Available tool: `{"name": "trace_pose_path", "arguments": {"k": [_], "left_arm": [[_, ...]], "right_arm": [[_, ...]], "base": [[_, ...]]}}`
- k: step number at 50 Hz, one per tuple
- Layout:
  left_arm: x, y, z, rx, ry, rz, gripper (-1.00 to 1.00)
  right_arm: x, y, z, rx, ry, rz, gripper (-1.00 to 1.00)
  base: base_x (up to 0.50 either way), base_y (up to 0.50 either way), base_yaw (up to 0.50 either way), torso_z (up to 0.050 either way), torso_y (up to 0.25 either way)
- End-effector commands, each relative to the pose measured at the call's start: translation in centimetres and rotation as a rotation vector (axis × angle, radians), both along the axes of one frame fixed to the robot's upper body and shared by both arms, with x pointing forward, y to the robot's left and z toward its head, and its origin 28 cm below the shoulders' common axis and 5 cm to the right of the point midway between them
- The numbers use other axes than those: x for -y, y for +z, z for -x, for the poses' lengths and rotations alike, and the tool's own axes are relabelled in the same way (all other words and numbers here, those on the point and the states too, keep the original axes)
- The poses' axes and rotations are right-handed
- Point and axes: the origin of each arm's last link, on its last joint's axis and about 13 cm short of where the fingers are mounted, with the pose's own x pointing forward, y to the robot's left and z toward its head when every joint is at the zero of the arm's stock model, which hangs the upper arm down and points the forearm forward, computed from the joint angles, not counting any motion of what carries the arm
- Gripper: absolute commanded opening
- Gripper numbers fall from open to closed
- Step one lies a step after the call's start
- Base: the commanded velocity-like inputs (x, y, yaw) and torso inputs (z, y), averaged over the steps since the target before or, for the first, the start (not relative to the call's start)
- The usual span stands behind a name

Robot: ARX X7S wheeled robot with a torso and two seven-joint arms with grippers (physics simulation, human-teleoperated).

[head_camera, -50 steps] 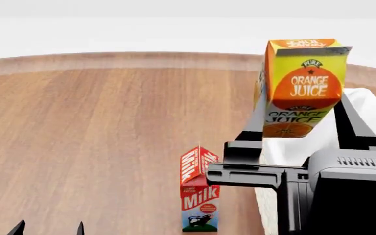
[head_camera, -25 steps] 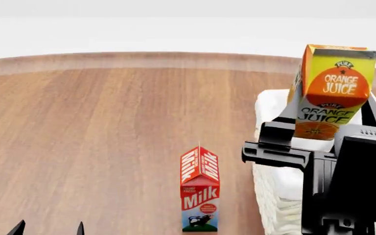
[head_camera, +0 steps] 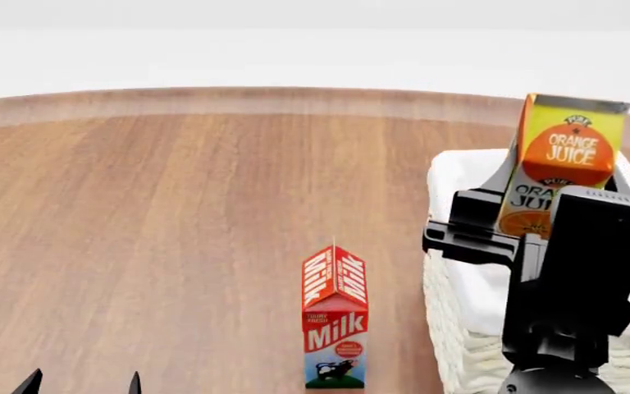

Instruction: Pick up the orange juice, and put it in the basket.

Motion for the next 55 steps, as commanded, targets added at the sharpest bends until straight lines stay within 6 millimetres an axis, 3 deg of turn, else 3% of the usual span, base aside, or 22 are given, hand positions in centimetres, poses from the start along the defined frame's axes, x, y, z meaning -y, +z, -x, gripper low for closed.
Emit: {"name": "trace_pose_path", "arguments": {"k": [1, 11, 55], "left_arm": [[0.0, 0.0, 0.0, 0.0, 0.0, 0.0, 1.0], [0.0, 0.0, 0.0, 0.0, 0.0, 0.0, 1.0], [0.0, 0.0, 0.0, 0.0, 0.0, 0.0, 1.0]], "right_arm": [[0.1, -0.5, -1.5, -0.016, -0.032, 0.017, -1.0], [-0.1, -1.4, -2.5, -0.035, -0.056, 0.025, -1.0], [0.5, -2.2, -5.4, -0.081, -0.116, -0.001, -1.0]], "base": [[0.0, 0.0, 0.0, 0.0, 0.01], [0.0, 0.0, 0.0, 0.0, 0.0], [0.0, 0.0, 0.0, 0.0, 0.001]]}}
